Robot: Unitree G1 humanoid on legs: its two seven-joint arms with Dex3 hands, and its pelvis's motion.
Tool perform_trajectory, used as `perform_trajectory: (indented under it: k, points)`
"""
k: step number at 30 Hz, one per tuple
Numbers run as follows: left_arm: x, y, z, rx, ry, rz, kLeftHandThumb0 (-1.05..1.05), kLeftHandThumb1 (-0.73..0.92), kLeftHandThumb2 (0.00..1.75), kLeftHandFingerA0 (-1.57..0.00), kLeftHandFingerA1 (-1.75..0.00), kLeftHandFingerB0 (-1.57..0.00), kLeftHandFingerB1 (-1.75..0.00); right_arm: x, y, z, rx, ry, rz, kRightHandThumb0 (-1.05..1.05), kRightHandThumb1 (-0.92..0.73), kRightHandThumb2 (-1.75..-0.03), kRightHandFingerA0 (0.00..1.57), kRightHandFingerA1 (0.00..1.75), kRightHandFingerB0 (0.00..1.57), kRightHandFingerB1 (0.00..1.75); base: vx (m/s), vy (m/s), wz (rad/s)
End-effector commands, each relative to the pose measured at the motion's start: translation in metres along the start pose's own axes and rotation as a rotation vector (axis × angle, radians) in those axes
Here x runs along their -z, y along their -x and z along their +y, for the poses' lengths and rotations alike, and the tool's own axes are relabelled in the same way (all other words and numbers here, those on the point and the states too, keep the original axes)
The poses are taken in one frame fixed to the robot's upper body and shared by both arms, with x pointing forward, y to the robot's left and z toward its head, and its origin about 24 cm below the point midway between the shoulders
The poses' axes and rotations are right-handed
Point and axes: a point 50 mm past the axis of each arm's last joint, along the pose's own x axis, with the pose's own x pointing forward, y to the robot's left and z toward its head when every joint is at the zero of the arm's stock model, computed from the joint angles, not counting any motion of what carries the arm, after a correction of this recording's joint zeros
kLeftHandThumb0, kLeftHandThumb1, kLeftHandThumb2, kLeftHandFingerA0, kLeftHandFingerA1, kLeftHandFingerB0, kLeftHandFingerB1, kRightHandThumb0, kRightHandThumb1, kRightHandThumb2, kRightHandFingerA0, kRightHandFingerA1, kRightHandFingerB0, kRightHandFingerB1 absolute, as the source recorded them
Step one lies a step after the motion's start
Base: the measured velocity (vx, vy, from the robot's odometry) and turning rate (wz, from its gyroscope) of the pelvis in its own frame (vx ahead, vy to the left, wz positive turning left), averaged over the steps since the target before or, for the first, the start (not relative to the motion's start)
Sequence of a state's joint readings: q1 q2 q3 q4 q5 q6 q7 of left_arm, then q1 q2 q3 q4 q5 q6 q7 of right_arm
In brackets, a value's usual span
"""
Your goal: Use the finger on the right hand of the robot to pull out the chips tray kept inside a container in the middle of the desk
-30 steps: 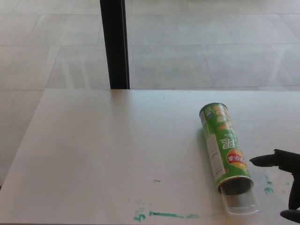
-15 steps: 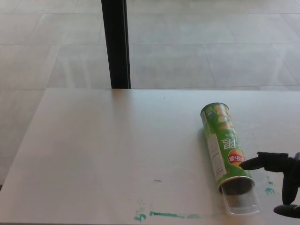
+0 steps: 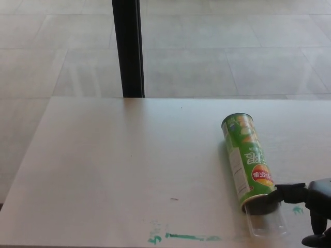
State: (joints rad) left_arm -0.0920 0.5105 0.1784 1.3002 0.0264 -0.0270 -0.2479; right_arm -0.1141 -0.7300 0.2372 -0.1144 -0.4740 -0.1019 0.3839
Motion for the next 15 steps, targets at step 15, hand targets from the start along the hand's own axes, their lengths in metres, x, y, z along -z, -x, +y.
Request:
perform_trajectory:
  k: [15]
  points:
    - [-0.005,0.001,0.006,-0.006,-0.004,0.004,-0.45,0.74,0.62,-0.56,-0.62,-0.57,-0.55,0.002,-0.014,0.033,-0.099,0.118,0.075,-0.17,-0.51,-0.56,0.9,0.98,0.35,0.41,0.0,0.0,0.0]
